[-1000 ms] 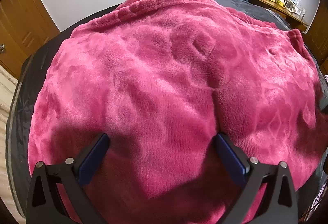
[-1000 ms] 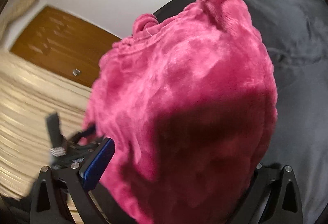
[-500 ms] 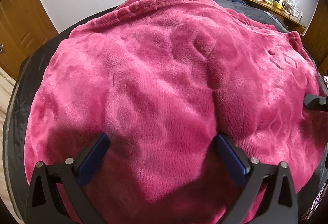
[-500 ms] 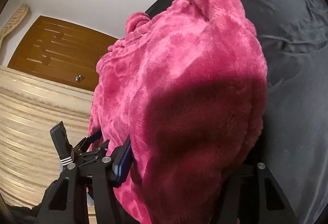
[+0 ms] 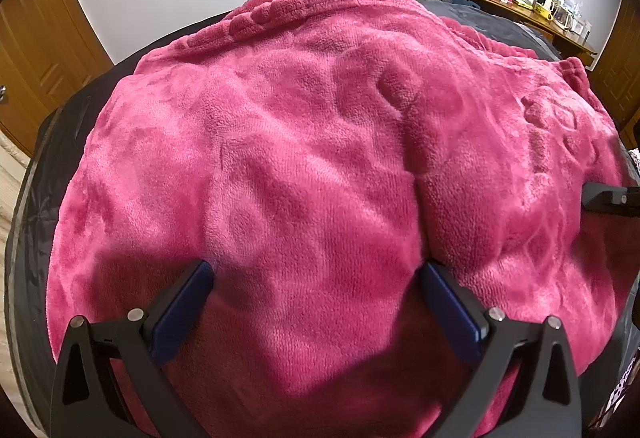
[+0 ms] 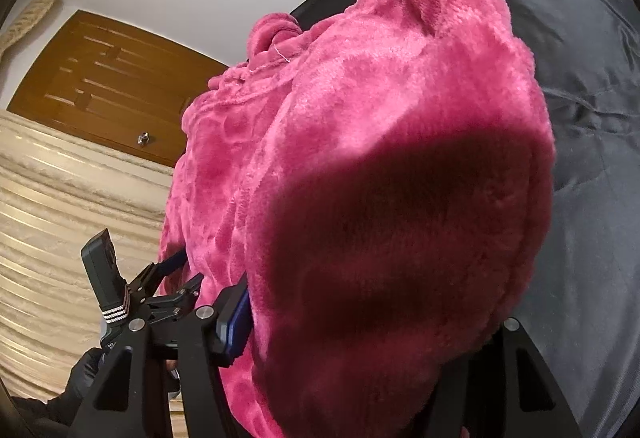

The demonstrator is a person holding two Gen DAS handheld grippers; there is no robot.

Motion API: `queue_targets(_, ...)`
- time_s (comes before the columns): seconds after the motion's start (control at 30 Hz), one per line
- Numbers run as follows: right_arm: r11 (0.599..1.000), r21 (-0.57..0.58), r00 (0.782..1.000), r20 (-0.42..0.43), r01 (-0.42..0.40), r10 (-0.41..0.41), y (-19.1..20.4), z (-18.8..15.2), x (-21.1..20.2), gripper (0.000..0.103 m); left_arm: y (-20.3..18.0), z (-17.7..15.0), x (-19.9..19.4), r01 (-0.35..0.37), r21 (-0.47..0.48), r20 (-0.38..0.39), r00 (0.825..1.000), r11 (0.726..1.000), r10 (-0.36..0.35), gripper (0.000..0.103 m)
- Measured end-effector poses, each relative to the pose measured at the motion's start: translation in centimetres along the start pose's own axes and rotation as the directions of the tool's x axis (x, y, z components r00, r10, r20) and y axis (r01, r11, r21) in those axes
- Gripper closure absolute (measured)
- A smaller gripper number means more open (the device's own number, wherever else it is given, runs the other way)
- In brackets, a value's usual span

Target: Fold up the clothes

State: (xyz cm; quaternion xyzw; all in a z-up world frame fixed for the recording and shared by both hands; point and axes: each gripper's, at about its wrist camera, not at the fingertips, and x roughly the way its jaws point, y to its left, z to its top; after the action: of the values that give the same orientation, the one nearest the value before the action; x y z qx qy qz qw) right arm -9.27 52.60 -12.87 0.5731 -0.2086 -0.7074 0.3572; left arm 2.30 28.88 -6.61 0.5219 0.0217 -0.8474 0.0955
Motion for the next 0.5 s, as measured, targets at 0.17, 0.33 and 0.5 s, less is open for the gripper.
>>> queue_targets(0.17, 1.000, 0.010, 1.000, 0.015, -0.007, 0.007, 0.2, -0.5, 0.2, 0.041, -0.5, 0.0, 0.1, -0.008, -0.003, -0.005, 1.000, 1.000, 0.008, 0.000)
queue_targets(0.33, 1.000, 0.010, 1.000, 0.024, 0.003, -0.003, 0.8, -0.1, 0.3, 0.046, -2.8, 2.7, 1.0, -0.027, -0.009, -0.034, 0.999, 1.000, 0.027, 0.000)
queue_targets(0.5, 1.000, 0.010, 0.999, 0.033, 0.013, -0.013, 1.4, 0.4, 0.4, 0.052, -4.2, 5.7, 0.4, -0.071, -0.015, -0.046, 0.996, 0.997, 0.070, 0.000)
